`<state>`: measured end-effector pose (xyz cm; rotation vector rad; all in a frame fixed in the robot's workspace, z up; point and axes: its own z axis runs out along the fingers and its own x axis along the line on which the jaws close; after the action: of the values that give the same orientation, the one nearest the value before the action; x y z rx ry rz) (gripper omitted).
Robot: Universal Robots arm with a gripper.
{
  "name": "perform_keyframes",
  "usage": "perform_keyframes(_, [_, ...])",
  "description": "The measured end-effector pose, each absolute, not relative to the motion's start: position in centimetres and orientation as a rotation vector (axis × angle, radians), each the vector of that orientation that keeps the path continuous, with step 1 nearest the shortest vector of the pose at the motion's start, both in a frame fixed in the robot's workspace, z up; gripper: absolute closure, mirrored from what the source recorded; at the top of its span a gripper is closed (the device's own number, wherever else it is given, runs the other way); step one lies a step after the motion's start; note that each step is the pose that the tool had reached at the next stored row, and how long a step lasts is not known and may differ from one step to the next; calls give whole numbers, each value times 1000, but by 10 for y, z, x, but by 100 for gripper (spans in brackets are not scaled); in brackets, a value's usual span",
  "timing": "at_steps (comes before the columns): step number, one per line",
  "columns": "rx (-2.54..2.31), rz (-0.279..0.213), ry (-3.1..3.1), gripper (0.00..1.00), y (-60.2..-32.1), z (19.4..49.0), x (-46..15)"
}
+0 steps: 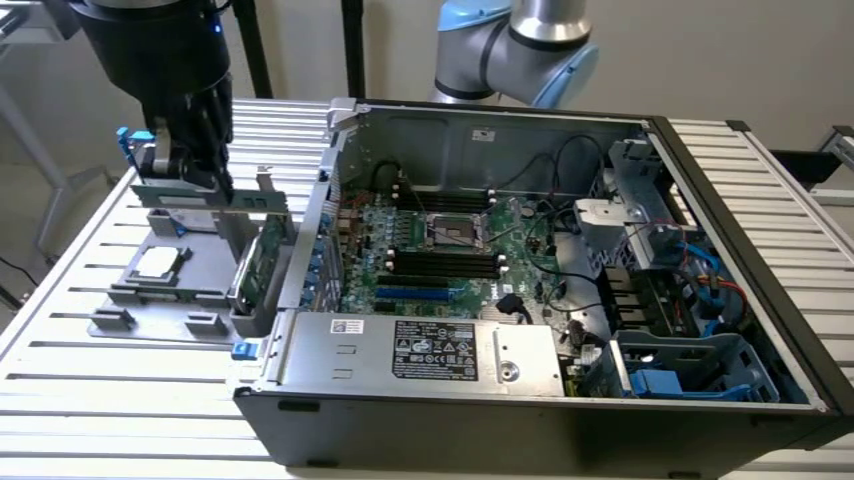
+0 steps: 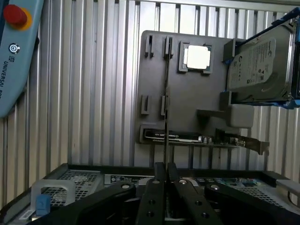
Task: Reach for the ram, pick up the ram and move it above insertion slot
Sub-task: 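Pick up the ram and move it above insertion slot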
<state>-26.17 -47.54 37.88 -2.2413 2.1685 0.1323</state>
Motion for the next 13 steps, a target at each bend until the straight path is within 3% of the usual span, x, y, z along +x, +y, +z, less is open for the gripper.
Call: perform_keyframes(13, [-2225,171,2145,86,-475,381,-202])
